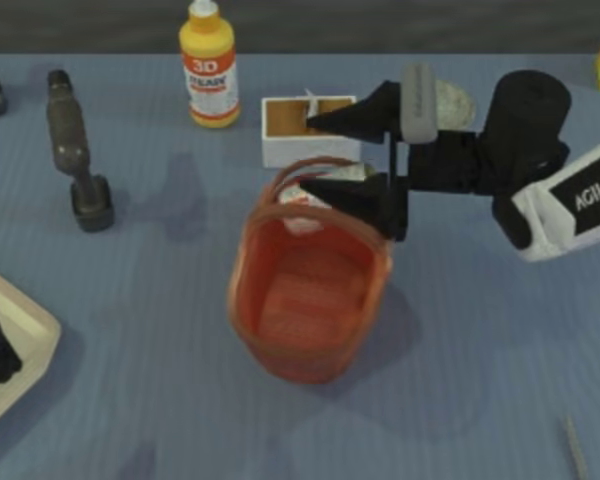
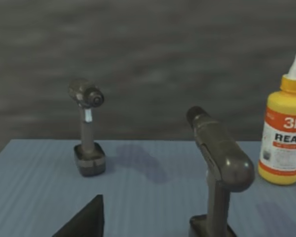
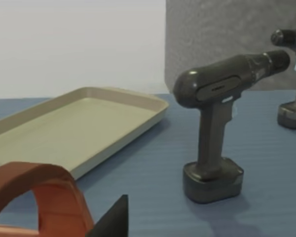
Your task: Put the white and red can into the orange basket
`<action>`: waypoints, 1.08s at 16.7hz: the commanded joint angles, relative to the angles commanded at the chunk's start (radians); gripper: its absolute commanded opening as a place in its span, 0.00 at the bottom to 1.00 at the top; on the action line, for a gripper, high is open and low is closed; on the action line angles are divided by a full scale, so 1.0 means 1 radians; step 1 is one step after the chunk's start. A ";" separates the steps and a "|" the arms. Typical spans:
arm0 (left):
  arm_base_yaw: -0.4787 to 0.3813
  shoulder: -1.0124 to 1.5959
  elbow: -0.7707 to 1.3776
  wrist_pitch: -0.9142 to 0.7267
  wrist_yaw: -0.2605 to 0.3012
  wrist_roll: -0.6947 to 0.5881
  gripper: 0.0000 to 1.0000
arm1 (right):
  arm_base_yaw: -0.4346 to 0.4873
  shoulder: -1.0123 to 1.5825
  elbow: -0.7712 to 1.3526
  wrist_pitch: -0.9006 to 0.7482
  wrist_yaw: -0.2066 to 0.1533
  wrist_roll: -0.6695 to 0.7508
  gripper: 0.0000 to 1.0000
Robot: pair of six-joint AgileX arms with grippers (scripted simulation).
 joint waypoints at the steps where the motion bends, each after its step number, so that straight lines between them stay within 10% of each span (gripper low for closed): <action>1: 0.000 0.000 0.000 0.000 0.000 0.000 1.00 | 0.000 0.000 0.000 0.000 0.000 0.000 1.00; 11: -0.020 0.052 0.043 -0.042 0.004 0.023 1.00 | -0.009 -0.055 -0.033 -0.026 0.021 -0.005 1.00; 18: -0.150 0.443 0.399 -0.343 0.012 0.216 1.00 | -0.071 -0.473 -0.274 -0.215 0.211 -0.030 1.00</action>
